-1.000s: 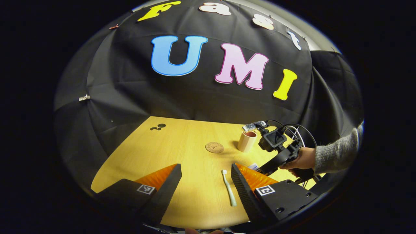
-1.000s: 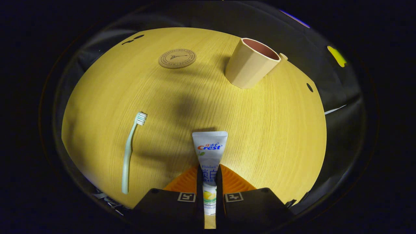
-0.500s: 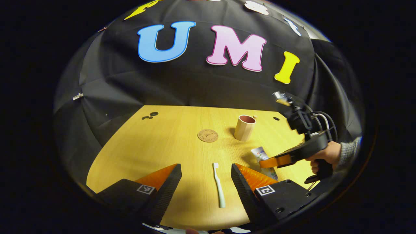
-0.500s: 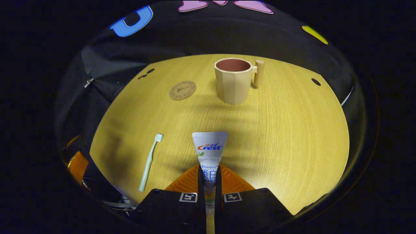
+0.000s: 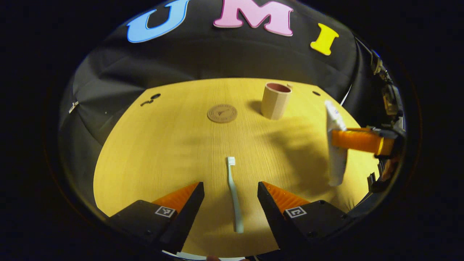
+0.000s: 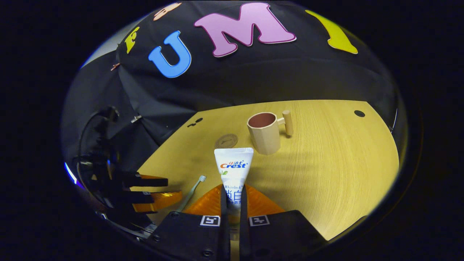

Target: Put the toothbrush and toothpaste on the desktop into the cup, then pick up the cup and place it on the coaster on the desktop.

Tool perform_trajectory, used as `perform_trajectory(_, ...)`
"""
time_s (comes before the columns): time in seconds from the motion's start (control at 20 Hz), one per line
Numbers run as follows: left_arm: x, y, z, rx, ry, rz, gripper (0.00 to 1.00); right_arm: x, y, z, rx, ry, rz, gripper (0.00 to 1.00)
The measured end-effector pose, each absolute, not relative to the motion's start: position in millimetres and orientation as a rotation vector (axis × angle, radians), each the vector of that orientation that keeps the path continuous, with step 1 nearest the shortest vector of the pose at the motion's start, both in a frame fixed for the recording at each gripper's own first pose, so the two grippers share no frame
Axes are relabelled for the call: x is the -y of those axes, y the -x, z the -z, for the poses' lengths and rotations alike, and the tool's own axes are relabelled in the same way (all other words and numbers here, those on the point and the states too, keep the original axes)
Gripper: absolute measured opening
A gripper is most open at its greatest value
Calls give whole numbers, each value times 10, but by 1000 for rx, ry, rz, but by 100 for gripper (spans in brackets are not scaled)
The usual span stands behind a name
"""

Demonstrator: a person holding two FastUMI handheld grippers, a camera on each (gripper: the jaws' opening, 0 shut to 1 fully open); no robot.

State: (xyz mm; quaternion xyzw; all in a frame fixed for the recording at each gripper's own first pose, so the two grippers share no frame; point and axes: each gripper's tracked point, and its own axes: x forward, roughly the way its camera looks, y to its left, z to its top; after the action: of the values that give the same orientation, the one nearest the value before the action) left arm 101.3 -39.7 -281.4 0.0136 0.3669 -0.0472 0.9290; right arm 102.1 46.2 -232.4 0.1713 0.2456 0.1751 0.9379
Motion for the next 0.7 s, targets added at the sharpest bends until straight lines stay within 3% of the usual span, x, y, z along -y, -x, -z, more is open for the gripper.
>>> perform_trajectory(0.65,413,-1256,3321,-959,-31,29,85,-195,-1100,2016,-432,-392,-417,14)
perform_trajectory(0.7,419,-1247,3319,-968,-24,21,69,-176,-1110,2026,-433,-398,-412,14)
